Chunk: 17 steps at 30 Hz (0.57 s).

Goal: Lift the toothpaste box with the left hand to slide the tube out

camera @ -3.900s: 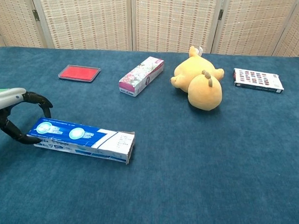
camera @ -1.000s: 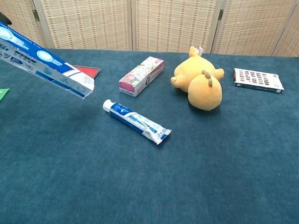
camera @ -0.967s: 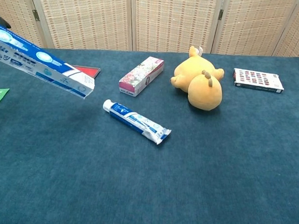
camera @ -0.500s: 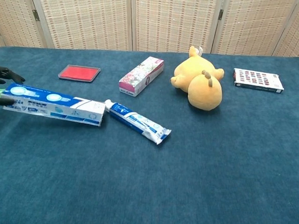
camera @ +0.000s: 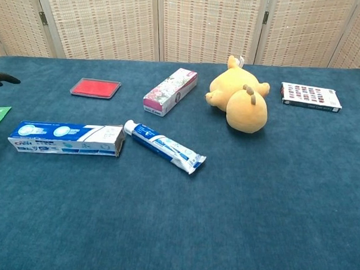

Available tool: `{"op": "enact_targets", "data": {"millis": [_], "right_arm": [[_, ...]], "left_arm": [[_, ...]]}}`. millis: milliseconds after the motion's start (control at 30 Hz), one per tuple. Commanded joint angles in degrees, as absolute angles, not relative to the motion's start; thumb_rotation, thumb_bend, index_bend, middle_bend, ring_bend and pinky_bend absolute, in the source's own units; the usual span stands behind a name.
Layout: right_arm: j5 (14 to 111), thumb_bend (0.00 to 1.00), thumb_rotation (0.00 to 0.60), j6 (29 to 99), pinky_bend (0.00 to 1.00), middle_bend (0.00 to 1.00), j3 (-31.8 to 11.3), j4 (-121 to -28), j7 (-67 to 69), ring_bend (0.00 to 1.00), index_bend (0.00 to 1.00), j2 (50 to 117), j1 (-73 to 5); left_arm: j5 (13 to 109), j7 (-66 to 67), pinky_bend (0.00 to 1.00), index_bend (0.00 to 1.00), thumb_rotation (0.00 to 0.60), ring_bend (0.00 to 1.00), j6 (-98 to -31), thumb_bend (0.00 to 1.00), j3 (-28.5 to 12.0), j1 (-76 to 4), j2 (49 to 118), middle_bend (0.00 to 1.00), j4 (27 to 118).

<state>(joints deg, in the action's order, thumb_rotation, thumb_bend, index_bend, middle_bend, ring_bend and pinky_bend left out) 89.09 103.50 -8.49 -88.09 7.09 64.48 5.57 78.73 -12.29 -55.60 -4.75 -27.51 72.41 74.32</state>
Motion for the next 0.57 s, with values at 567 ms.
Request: {"op": "enact_targets", "data": {"millis": [567], "right_arm": [[86.67,0.17,0.600,94.52,0.00,0.00,-7.76,-90.97,-1.80,0.00,0.00,64.80,1.58]], "left_arm": [[82.19,-1.30,0.00,0.07,0.600,0.00,-82.40,0.18,-1.45,-11.58,66.66,0.00,81.67]]}}
